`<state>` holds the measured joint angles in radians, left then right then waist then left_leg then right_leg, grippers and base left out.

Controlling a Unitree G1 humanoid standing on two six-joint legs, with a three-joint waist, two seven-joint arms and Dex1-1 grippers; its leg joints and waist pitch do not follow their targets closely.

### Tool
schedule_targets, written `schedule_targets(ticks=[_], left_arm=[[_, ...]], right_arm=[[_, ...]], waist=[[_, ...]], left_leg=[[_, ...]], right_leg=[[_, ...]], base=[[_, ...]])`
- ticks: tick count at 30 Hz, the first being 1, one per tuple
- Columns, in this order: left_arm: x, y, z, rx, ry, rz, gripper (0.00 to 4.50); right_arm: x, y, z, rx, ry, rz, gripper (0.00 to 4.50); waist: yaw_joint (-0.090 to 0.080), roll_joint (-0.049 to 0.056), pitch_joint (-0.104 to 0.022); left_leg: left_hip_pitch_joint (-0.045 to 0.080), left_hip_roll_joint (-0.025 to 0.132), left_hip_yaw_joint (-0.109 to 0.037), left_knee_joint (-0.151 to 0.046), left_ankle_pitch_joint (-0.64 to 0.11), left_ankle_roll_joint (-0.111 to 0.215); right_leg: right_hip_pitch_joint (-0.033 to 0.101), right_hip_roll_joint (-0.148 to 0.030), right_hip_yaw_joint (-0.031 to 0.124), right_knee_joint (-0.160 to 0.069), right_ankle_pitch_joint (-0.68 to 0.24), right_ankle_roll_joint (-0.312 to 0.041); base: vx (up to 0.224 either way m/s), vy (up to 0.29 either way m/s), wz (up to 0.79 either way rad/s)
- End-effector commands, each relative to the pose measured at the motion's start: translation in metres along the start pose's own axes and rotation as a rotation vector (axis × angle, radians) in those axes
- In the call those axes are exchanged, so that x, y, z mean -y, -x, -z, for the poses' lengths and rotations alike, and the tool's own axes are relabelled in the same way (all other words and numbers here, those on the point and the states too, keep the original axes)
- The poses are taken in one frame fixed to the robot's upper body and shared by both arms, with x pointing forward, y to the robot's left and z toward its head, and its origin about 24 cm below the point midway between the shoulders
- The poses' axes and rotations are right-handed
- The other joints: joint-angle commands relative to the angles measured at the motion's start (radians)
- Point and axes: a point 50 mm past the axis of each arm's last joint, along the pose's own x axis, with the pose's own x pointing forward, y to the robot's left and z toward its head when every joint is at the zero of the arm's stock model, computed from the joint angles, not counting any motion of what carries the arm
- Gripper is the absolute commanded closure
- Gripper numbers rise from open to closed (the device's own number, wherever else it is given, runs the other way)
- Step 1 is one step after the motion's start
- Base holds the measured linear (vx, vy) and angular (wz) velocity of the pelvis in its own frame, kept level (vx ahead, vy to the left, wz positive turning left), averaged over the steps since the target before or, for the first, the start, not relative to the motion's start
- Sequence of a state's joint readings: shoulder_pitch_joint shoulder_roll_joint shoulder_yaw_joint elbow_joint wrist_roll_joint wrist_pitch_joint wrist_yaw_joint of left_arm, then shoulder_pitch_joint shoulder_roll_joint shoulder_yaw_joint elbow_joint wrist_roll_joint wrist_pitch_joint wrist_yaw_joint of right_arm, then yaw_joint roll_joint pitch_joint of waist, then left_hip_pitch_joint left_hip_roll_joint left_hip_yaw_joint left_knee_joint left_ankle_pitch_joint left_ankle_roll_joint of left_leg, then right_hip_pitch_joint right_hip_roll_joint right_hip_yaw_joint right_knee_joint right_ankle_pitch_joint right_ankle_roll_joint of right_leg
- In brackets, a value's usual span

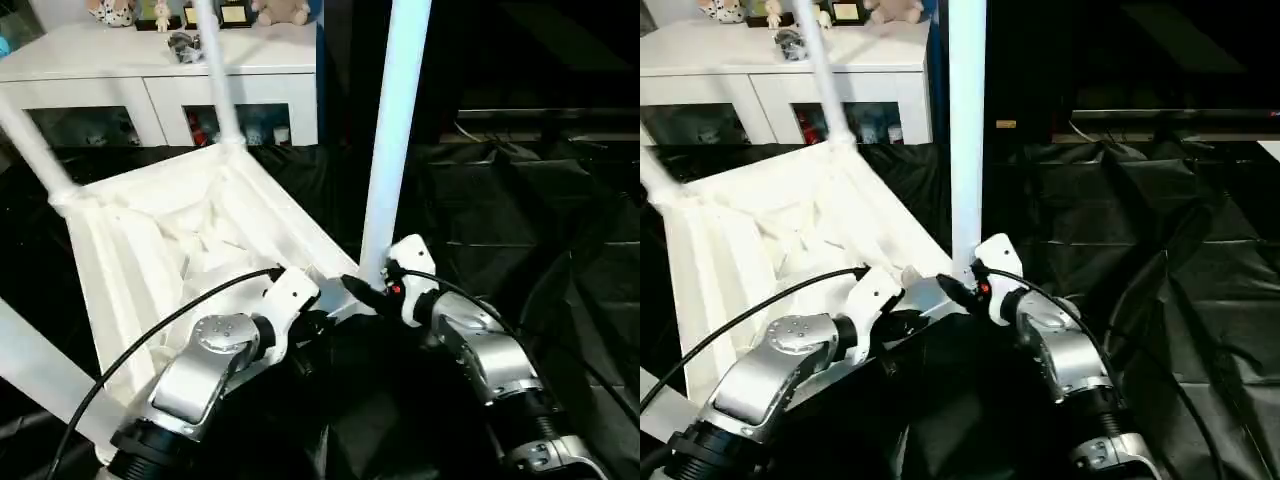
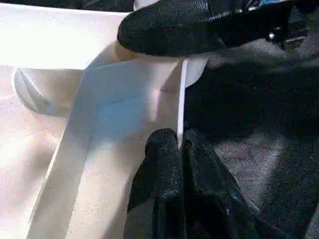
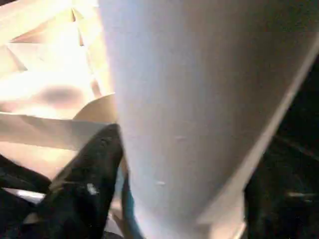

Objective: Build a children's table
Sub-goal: Rotate leg to tighten

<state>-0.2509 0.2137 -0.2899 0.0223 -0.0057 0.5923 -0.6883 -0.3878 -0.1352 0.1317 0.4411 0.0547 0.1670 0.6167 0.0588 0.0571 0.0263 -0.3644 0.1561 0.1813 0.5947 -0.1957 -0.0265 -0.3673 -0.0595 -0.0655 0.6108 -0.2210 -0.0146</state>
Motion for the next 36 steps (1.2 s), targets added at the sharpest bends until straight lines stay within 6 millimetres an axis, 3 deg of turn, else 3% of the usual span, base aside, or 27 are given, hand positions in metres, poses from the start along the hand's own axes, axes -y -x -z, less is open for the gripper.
schedule_targets(ticks=[1, 3, 5, 10, 13, 15, 18, 21, 23, 31, 34, 35, 36], left_arm=[[0.013, -0.009, -0.021, 0.112, -0.026, 0.075, 4.50], [0.011, -0.006, -0.021, 0.117, -0.037, 0.092, 4.50], [0.009, -0.002, -0.021, 0.123, -0.045, 0.124, 4.50], [0.006, 0.014, -0.014, 0.096, -0.073, 0.280, 4.50], [0.002, 0.025, -0.009, 0.076, -0.091, 0.359, 4.50], [0.002, 0.026, -0.009, 0.073, -0.094, 0.364, 4.50], [-0.004, 0.037, -0.003, 0.036, -0.110, 0.417, 4.50], [-0.009, 0.043, 0.000, 0.014, -0.111, 0.439, 4.50], [-0.011, 0.045, 0.000, 0.009, -0.118, 0.447, 4.50], [-0.017, 0.046, -0.001, 0.016, -0.125, 0.429, 4.50], [-0.019, 0.040, 0.000, 0.019, -0.111, 0.354, 4.50], [-0.021, 0.034, -0.002, 0.032, -0.101, 0.288, 4.50], [-0.022, 0.030, -0.003, 0.036, -0.090, 0.241, 4.50]], right_arm=[[-0.035, -0.014, 0.013, -0.055, 0.007, -0.184, 0.99], [-0.032, -0.011, 0.009, -0.037, 0.026, -0.205, 0.99], [-0.029, -0.005, 0.004, -0.018, 0.056, -0.252, 0.99], [-0.027, 0.017, 0.001, -0.032, 0.157, -0.460, 0.99], [-0.028, 0.031, 0.003, -0.069, 0.174, -0.584, 0.99], [-0.028, 0.032, 0.004, -0.073, 0.176, -0.594, 0.99], [-0.027, 0.040, 0.005, -0.110, 0.189, -0.663, 0.99], [-0.027, 0.041, 0.005, -0.116, 0.192, -0.677, 0.99], [-0.028, 0.040, 0.005, -0.116, 0.186, -0.687, 1.23], [-0.034, 0.038, 0.004, -0.110, 0.164, -0.714, 1.72], [-0.035, 0.033, 0.006, -0.088, 0.127, -0.657, 1.83], [-0.033, 0.027, 0.009, -0.083, 0.113, -0.581, 1.83], [-0.029, 0.020, 0.012, -0.097, 0.094, -0.485, 1.83]], waist=[[0.003, -0.018, -0.031], [0.002, -0.014, -0.031], [0.004, -0.016, -0.033], [0.011, -0.019, -0.038], [0.016, -0.016, -0.042], [0.022, -0.016, -0.041], [0.032, -0.017, -0.039], [0.030, -0.016, -0.036], [0.028, -0.018, -0.036], [0.032, -0.023, -0.039], [0.032, -0.023, -0.037], [0.030, -0.029, -0.035], [0.028, -0.027, -0.031]], left_leg=[[0.004, 0.078, -0.040, -0.082, -0.245, 0.032], [0.004, 0.078, -0.041, -0.083, -0.246, 0.035], [0.005, 0.078, -0.039, -0.081, -0.245, 0.039], [-0.002, 0.077, -0.037, -0.074, -0.170, 0.087], [-0.001, 0.081, -0.036, -0.069, -0.125, 0.114], [-0.001, 0.083, -0.034, -0.069, -0.130, 0.121], [0.002, 0.084, -0.034, -0.072, -0.155, 0.107], [0.006, 0.087, -0.035, -0.077, -0.186, 0.077], [0.004, 0.086, -0.035, -0.078, -0.185, 0.069], [0.004, 0.086, -0.033, -0.073, -0.148, 0.078], [0.005, 0.086, -0.033, -0.074, -0.158, 0.071], [0.004, 0.086, -0.032, -0.075, -0.167, 0.067], [0.004, 0.086, -0.033, -0.078, -0.180, 0.061]], right_leg=[[0.020, -0.102, 0.062, -0.095, -0.307, -0.165], [0.020, -0.101, 0.061, -0.094, -0.298, -0.166], [0.021, -0.100, 0.061, -0.092, -0.278, -0.169], [0.027, -0.099, 0.059, -0.081, -0.174, -0.189], [0.025, -0.096, 0.057, -0.072, -0.089, -0.213], [0.023, -0.095, 0.057, -0.070, -0.082, -0.221], [0.022, -0.096, 0.057, -0.072, -0.120, -0.221], [0.019, -0.097, 0.059, -0.075, -0.158, -0.221], [0.021, -0.097, 0.059, -0.073, -0.149, -0.223], [0.024, -0.100, 0.060, -0.067, -0.089, -0.237], [0.023, -0.100, 0.060, -0.069, -0.113, -0.233], [0.022, -0.101, 0.061, -0.072, -0.131, -0.232], [0.020, -0.102, 0.061, -0.075, -0.157, -0.231]], base=[[0.000, 0.000, 0.00], [0.000, 0.000, 0.00], [0.000, 0.000, 0.00], [0.000, 0.000, 0.00], [0.000, 0.000, 0.00], [0.000, 0.000, 0.00], [0.000, 0.000, 0.00], [0.000, 0.000, 0.00], [0.000, 0.000, 0.00], [0.000, 0.000, 0.00], [0.000, 0.000, 0.00], [0.000, 0.000, 0.00], [0.000, 0.000, 0.00]])
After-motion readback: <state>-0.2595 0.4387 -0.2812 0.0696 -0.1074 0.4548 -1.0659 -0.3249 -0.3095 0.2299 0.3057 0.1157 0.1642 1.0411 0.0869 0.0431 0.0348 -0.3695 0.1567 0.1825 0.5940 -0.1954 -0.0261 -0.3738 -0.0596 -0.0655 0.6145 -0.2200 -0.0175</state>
